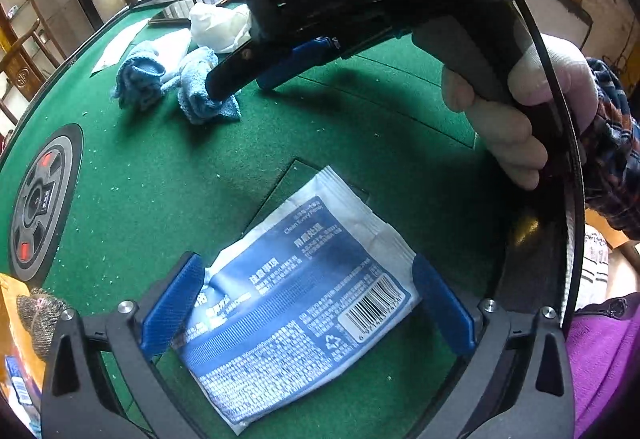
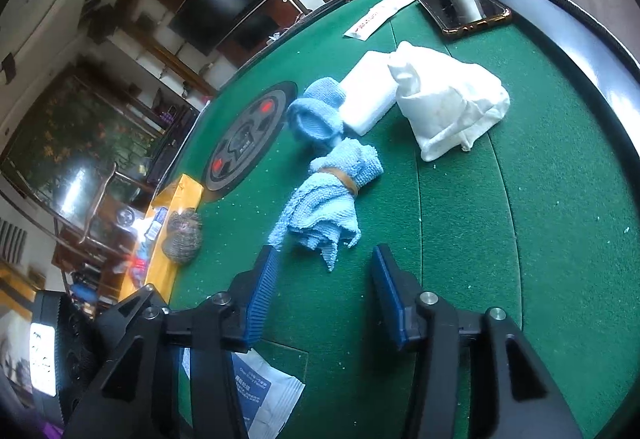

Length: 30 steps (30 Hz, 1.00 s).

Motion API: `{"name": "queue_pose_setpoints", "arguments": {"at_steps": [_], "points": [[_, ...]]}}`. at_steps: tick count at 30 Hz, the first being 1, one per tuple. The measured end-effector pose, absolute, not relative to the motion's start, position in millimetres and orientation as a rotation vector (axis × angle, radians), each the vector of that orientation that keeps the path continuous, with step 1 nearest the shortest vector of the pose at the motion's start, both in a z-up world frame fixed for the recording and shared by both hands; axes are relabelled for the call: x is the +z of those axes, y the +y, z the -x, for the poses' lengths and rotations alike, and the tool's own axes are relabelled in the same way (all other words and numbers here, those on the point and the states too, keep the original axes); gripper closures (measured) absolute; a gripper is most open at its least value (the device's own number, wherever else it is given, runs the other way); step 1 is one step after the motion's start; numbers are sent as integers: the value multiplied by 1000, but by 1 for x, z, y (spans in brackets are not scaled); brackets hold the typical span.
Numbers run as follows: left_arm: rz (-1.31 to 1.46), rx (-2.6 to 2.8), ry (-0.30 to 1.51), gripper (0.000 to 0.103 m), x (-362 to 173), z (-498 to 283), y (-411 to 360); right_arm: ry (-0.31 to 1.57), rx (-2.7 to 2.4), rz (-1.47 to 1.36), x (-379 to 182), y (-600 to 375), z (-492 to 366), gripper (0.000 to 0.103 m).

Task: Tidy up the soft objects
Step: 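Lift the blue-white packet with the left tool and carry it toward the box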

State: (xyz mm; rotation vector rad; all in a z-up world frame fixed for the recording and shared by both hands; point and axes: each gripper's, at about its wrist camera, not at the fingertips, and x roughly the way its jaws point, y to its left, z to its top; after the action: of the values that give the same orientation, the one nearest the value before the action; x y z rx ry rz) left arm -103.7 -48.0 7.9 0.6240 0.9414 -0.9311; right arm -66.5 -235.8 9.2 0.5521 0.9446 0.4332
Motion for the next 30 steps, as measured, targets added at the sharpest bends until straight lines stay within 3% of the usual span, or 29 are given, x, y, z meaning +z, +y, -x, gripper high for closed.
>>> {"name": "queue_pose_setpoints", "arguments": {"at_steps": [3, 7, 9, 15, 26, 28, 30], "points": [[-581, -928, 959, 2, 7, 100, -46, 944, 434, -556, 9, -237, 66, 59], [-497, -840, 983, 44, 20, 92, -34, 944, 435, -557, 9, -237, 66, 59], [-412, -752, 1009, 45, 24, 77, -18, 942, 435, -558, 9, -237, 66, 59], [-164, -524, 1053, 43, 22, 50, 33, 942, 436, -561, 9, -238, 66, 59], [-510, -740, 985, 12, 27, 92, 21, 940, 439, -561, 11, -238, 66, 57], [-505, -767, 1022, 0, 23, 87, 21, 940, 439, -561, 11, -238, 66, 57], [-546, -747, 1059, 0, 14, 84, 15, 939, 439, -562, 11, -238, 66, 56]]}}
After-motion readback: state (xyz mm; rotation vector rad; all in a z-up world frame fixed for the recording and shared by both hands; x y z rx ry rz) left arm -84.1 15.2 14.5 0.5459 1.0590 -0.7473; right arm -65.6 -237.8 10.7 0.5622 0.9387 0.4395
